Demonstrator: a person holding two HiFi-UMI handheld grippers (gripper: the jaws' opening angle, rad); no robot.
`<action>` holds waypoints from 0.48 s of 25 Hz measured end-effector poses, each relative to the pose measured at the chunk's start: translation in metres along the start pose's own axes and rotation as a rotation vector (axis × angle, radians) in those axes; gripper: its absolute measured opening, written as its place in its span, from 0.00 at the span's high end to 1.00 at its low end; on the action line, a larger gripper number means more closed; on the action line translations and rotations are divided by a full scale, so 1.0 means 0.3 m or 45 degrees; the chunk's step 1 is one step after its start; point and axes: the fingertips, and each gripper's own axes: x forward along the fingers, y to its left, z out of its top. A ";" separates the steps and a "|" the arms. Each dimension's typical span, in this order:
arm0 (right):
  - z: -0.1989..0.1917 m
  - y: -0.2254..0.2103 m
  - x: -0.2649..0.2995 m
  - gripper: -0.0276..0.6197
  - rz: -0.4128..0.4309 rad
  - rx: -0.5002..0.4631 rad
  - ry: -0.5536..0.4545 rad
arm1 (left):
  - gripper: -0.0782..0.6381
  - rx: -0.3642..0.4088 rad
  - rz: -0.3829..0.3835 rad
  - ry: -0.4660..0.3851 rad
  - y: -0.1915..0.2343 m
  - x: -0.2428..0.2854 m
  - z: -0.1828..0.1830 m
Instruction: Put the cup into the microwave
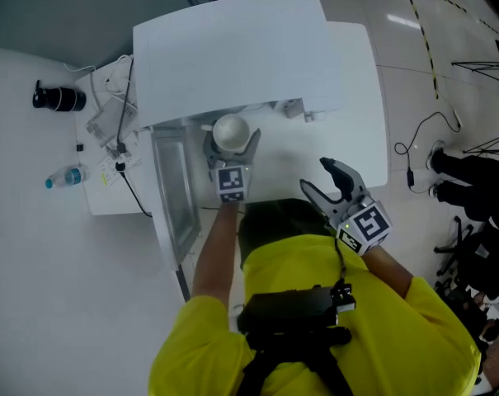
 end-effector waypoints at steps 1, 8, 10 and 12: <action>0.002 -0.001 0.008 0.55 0.001 0.005 -0.002 | 0.25 0.009 -0.004 -0.001 0.023 0.032 0.027; -0.001 0.018 0.062 0.61 0.025 0.016 0.021 | 0.25 0.019 0.051 0.046 0.178 0.269 0.074; -0.011 0.016 0.070 0.64 0.016 0.033 0.026 | 0.25 0.014 0.056 0.065 0.196 0.313 0.068; -0.023 0.012 0.077 0.64 0.009 0.042 0.044 | 0.25 0.017 0.055 0.080 0.201 0.347 0.065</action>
